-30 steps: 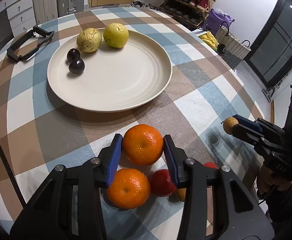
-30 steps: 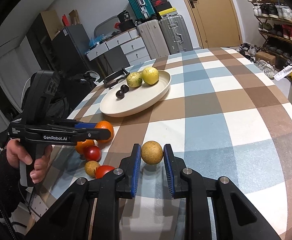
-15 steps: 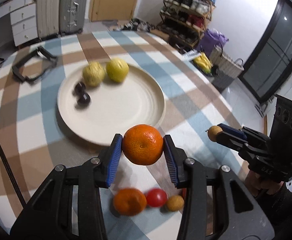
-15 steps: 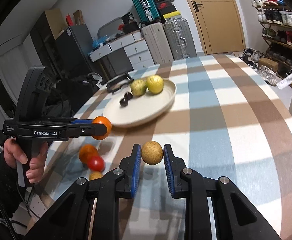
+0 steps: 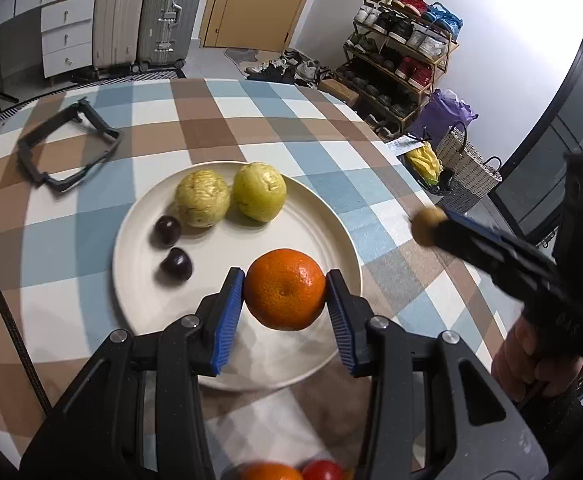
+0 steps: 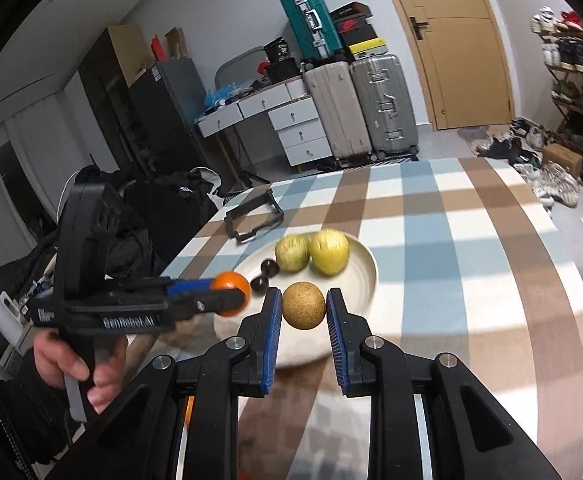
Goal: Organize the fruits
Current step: 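Carry the orange with the left tool onto the plate and open while right releases its brown fruit there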
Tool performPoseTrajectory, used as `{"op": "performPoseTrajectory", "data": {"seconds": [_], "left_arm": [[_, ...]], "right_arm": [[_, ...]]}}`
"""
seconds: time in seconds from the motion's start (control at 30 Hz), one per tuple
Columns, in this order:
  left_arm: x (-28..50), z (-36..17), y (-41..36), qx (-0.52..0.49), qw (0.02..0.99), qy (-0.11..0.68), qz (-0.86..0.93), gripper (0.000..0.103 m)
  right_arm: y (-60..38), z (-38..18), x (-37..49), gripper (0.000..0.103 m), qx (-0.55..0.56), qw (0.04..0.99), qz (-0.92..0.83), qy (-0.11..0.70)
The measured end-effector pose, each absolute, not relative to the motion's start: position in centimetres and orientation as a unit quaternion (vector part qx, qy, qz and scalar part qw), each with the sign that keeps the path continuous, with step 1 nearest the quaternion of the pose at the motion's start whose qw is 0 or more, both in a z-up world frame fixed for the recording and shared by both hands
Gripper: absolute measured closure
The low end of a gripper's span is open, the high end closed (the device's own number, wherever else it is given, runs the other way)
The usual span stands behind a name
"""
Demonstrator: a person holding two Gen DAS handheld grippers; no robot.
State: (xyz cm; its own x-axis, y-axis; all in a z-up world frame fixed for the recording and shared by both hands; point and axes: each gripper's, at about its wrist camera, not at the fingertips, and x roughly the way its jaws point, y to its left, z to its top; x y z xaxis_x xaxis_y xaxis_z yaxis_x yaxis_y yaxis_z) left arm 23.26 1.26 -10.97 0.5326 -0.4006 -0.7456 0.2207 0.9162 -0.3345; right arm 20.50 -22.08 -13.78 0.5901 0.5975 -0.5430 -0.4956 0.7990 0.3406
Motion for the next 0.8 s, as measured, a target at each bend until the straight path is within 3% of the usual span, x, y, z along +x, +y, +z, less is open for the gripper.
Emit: {"op": "performPoseTrajectory", "data": {"seconds": [0.43,0.8], "left_arm": [[28.0,-14.0,-3.5,-0.099,0.844,0.481,-0.218,0.064],[30.4,-15.2,-4.5,-0.090,0.836,0.494,-0.223,0.064]], "right_arm": [[-20.0,-16.1,29.8,0.080,0.084,0.869,0.304,0.380],[-19.5,-19.6,32.6,0.080,0.084,0.854,0.301,0.416]]}}
